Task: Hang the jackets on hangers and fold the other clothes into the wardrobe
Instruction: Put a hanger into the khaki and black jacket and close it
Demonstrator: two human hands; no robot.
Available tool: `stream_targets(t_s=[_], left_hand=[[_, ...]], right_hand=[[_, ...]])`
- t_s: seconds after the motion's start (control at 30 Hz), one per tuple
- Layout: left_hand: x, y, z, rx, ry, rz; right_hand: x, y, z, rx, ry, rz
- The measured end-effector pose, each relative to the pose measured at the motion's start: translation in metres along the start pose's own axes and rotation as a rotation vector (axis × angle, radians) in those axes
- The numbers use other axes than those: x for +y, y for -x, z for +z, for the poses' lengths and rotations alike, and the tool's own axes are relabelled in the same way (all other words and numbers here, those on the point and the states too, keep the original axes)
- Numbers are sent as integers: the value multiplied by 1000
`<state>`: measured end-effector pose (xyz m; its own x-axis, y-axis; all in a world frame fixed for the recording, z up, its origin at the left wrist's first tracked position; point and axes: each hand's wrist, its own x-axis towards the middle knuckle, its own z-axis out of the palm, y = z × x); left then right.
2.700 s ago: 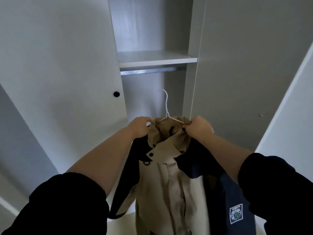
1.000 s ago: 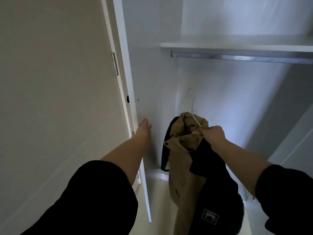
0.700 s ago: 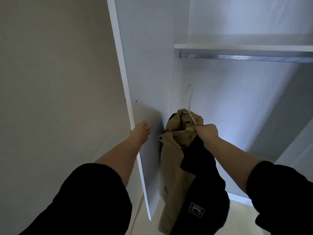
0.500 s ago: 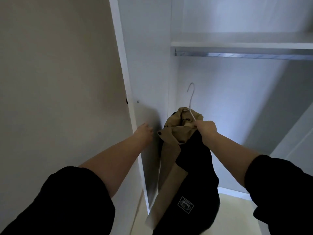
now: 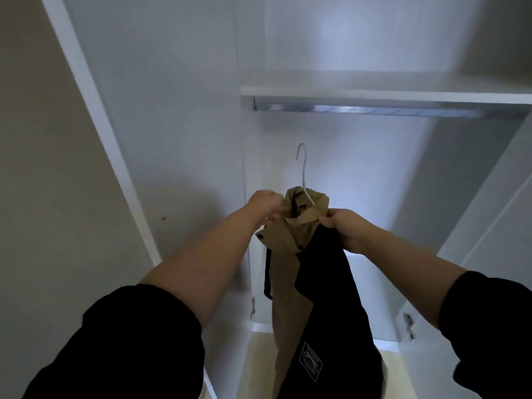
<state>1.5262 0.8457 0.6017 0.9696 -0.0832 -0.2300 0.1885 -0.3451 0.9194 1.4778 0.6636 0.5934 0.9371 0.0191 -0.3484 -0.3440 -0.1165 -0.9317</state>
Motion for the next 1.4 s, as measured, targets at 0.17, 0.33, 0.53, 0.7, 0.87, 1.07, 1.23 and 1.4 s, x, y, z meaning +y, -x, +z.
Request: stream_targets(t_s=[0.17, 0.33, 0.53, 0.7, 0.87, 1.07, 1.23, 1.4], left_hand=[[32, -72, 39, -11, 108, 67], [52, -149, 65, 192, 39, 126], [70, -214, 86, 116, 25, 139], [33, -248, 60, 323, -260, 253], [4, -266, 30, 68, -81, 117], [10, -281, 3, -126, -123, 150], [32, -286, -1, -235, -297, 84], [42, -289, 7, -116, -685, 158]], right_hand=[[-14, -45, -44, -32, 237, -4], [-30, -102, -80, -58, 286, 3], [-38, -171, -102, 96, 191, -55], [-48, -231, -101, 158, 55, -17], [-69, -274, -91, 40, -159, 50], [-78, -311, -66, -46, -325, -21], [-85, -329, -34, -53, -293, -64], [-97, -331, -9, -152, -264, -120]])
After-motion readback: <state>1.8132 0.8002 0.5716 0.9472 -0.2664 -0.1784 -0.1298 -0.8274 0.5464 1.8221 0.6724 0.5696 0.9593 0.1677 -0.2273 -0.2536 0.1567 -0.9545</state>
